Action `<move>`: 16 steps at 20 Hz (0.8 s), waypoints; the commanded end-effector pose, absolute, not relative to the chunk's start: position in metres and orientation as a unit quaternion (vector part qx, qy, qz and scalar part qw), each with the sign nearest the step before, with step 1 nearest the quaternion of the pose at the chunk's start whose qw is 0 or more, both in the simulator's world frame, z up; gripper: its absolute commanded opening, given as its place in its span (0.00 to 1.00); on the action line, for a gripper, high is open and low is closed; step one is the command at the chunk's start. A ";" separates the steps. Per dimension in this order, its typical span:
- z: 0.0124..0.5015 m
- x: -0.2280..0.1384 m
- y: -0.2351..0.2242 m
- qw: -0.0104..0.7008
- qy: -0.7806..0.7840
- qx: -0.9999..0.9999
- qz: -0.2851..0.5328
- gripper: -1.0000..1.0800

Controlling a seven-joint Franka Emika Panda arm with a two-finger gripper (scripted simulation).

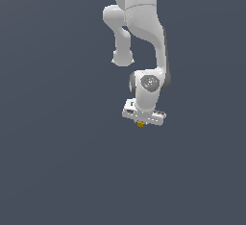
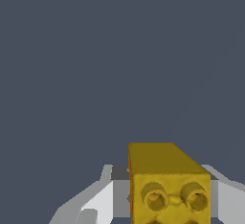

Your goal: Pick up the object and move it to a goal position.

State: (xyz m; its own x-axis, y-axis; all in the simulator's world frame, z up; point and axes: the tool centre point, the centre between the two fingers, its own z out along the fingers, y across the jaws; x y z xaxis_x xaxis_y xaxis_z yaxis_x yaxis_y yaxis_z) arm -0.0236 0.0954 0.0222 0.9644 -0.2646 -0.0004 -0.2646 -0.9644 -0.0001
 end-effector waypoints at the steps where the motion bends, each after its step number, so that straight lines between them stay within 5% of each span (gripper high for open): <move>1: 0.022 -0.023 0.095 0.000 0.134 -0.991 0.000 0.00; 16: 0.064 -0.004 0.074 0.024 0.094 -0.995 -0.037 0.00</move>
